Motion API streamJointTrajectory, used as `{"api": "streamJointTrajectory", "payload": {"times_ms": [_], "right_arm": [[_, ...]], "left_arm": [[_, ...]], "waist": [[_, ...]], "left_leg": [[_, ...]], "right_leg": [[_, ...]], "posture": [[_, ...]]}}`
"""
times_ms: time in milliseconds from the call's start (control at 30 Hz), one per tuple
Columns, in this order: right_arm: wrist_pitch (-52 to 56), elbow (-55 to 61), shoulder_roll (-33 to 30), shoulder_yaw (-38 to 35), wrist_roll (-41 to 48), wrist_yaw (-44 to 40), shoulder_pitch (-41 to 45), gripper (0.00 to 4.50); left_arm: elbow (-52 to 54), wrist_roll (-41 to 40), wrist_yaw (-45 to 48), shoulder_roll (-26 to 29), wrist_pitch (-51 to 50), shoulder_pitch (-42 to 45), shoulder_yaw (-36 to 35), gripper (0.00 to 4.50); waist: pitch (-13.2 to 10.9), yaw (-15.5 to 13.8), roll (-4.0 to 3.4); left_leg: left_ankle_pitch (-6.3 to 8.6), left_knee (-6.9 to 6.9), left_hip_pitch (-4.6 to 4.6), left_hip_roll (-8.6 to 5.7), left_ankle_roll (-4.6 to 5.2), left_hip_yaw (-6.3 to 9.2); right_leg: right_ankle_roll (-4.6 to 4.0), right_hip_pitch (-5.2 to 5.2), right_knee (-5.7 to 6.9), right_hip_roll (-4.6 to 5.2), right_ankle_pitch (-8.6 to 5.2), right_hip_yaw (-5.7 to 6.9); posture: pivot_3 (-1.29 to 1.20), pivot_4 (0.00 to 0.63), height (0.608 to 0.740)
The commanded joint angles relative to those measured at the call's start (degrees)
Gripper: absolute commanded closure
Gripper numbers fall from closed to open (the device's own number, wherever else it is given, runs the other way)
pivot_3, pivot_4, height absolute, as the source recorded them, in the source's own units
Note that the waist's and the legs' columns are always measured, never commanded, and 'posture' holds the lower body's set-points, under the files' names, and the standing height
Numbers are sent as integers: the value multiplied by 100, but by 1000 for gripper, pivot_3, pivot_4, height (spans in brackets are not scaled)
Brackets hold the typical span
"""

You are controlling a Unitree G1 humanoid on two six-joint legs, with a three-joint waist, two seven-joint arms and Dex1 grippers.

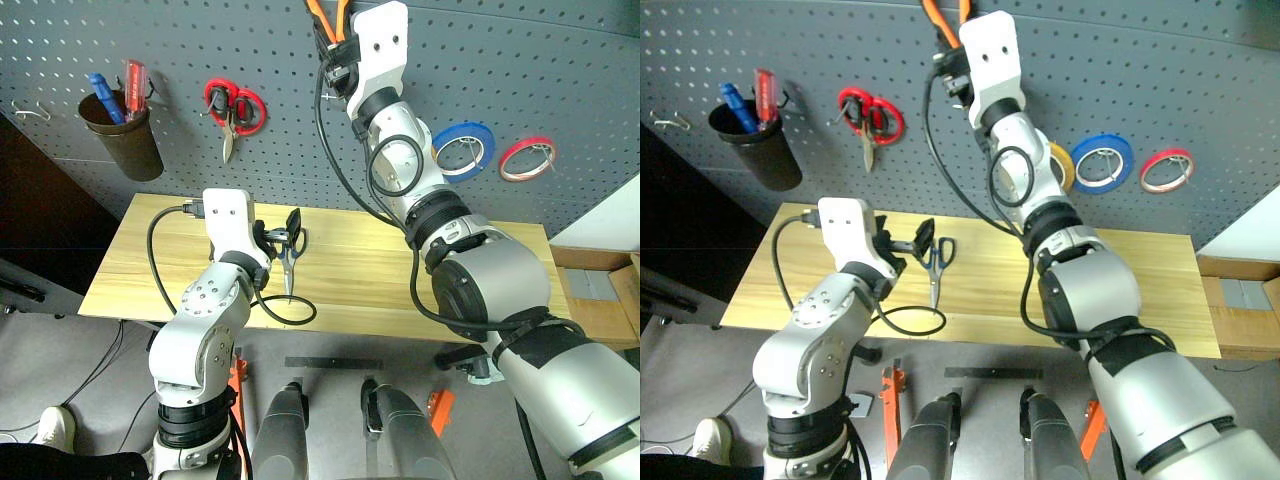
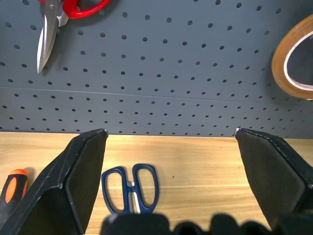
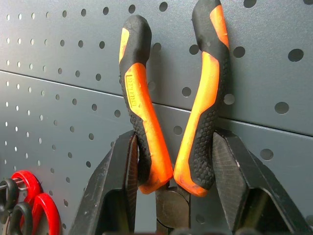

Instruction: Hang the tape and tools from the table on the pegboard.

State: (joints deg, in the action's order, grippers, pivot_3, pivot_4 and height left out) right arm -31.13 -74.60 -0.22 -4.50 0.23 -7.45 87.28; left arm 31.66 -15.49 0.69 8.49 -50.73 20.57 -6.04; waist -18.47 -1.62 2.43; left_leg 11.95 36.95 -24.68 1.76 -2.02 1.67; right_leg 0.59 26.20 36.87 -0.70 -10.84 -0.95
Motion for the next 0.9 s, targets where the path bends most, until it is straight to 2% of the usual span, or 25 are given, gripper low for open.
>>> {"api": "streamJointTrajectory", "payload": {"times_ms": [33, 467, 900], "right_arm": [[-28, 259, -64, -132, 65, 19, -50, 2638], [23, 695, -64, -70, 69, -124, -580, 2638], [4, 781, -31, -121, 126, -99, -396, 2638]], "left_arm": [[271, -28, 30, 24, 95, 12, -42, 0], [219, -16, 82, 94, 179, 16, -105, 0], [191, 15, 60, 64, 253, 0, -80, 0]], "waist": [[0, -1, 0], [0, -1, 0], [0, 3, 1]], "left_leg": [[0, 0, 0, 0, 0, 0], [-1, -6, -5, 0, -1, -2], [-1, -7, -6, -2, -1, -2]], "right_leg": [[0, 0, 0, 0, 0, 1], [0, 3, -4, 7, 0, 1], [-1, 5, -4, 23, -1, 5]], "posture": [[210, 306, 740], [200, 290, 740], [202, 288, 740]]}}
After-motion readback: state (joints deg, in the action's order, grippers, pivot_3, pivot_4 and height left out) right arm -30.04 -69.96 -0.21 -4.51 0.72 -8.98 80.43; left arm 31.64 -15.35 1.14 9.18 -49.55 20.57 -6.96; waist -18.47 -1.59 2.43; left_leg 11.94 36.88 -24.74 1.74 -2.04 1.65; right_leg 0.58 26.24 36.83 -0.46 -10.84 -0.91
